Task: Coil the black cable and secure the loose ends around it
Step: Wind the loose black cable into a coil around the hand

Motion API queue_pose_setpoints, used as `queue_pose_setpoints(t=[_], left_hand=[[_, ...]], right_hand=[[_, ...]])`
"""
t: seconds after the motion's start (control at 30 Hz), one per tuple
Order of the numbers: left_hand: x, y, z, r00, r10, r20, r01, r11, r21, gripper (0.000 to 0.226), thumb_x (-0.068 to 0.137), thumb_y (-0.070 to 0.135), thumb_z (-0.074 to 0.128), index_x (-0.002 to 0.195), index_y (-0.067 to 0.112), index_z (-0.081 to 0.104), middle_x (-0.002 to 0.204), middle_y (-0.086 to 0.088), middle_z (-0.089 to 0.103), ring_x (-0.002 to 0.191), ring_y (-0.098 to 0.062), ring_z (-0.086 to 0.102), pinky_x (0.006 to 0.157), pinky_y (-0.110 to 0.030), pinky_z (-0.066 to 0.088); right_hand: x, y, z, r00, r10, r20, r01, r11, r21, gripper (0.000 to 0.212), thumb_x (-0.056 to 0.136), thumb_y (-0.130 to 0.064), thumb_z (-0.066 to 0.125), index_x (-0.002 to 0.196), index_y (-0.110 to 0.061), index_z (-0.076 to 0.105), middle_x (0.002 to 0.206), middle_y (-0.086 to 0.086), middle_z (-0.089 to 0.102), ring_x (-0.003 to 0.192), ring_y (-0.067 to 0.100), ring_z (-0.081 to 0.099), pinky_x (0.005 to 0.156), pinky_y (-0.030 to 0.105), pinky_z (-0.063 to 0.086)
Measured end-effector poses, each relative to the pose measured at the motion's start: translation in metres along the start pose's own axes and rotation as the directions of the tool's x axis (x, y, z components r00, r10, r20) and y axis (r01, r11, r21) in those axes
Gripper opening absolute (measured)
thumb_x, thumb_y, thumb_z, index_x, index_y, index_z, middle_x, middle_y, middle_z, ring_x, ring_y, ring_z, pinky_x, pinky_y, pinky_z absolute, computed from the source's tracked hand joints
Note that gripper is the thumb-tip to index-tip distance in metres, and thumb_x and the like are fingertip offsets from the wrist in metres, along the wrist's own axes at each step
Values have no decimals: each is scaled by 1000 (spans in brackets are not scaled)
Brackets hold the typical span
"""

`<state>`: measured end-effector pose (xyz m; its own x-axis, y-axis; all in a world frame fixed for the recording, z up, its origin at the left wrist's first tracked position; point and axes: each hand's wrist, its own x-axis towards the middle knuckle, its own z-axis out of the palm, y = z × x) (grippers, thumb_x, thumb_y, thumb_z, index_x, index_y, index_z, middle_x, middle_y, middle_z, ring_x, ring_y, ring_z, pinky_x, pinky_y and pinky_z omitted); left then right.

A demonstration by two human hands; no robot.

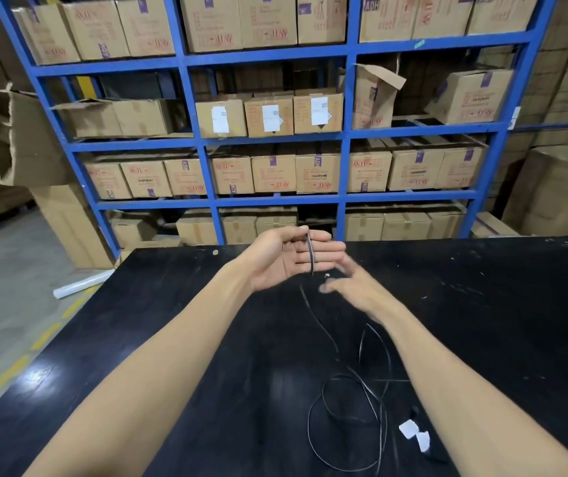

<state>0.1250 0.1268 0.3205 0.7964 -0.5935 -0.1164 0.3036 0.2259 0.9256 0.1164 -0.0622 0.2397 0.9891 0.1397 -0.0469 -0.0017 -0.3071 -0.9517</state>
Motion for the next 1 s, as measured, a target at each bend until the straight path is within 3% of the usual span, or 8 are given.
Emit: queue_pose_setpoints(t=[0.1, 0.17, 0.23, 0.33, 0.4, 0.67, 0.83, 1.0], left_hand=[[-2, 1, 5, 994, -66, 88, 65, 998, 11, 41, 105, 21, 33, 125, -5, 57, 132, -31, 60, 125, -44, 58, 107, -54, 45], [-5, 3, 2, 989, -93, 115, 90, 995, 31, 43, 106, 27, 34, 128, -3, 56, 134, -31, 59, 125, -44, 58, 105, -54, 47], [-9, 3, -5, 979, -124, 164, 112, 990, 81, 54, 107, 42, 32, 141, 3, 47, 140, -29, 55, 126, -48, 55, 102, -58, 48], [-14, 0, -16, 941, -194, 276, 174, 980, 95, 67, 97, 65, 32, 154, 29, 31, 151, -22, 46, 128, -58, 48, 100, -70, 41], [-15, -5, -22, 924, -247, 291, 227, 969, 99, 71, 94, 70, 32, 155, 33, 27, 153, -21, 43, 129, -60, 45, 101, -74, 35], [-14, -27, -33, 889, -394, 234, 351, 913, 207, 61, 97, 35, 33, 148, 2, 38, 147, -28, 48, 135, -52, 44, 112, -74, 21], [-18, -31, -25, 801, -388, 456, 379, 918, 115, 58, 104, 34, 31, 157, 11, 27, 161, -19, 29, 145, -53, 24, 113, -76, 9], [-15, -26, -16, 804, -210, 557, 296, 953, -67, 59, 105, 44, 22, 159, 22, 21, 167, -7, 18, 147, -55, 10, 111, -77, 0]], right_hand=[[-4, 1, 25, 979, -70, 192, 25, 973, 228, 18, 96, -16, 69, 114, -19, 73, 113, 0, 75, 111, 17, 68, 105, 33, 46], [-4, 5, 36, 984, -85, 159, -6, 865, 502, 15, 102, -8, 59, 106, 0, 71, 84, 12, 70, 78, 25, 71, 92, 42, 58], [0, 7, 35, 1000, -13, 18, -1, 776, 631, 18, 102, -1, 53, 100, -3, 70, 69, 9, 59, 53, 17, 57, 72, 42, 60], [3, 10, 23, 990, -4, -138, 83, 817, 571, 28, 105, -9, 50, 101, -18, 77, 66, 1, 57, 52, 11, 47, 58, 32, 48], [4, 11, 13, 985, -36, -170, 123, 837, 533, 24, 104, -17, 56, 102, -22, 79, 68, 0, 56, 54, 9, 47, 54, 25, 44], [8, -4, -27, 939, -104, -329, 217, 919, 330, 19, 97, -19, 69, 111, -24, 80, 74, -3, 63, 59, 11, 46, 50, 22, 39], [6, -13, -38, 938, -89, -336, 141, 981, 135, 18, 97, -25, 70, 110, -28, 81, 73, -12, 69, 60, 6, 47, 48, 15, 40], [-10, 1, -12, 983, -72, -168, 94, 987, 127, 22, 101, -26, 63, 93, -36, 81, 72, 9, 64, 53, 11, 43, 46, 23, 34]])
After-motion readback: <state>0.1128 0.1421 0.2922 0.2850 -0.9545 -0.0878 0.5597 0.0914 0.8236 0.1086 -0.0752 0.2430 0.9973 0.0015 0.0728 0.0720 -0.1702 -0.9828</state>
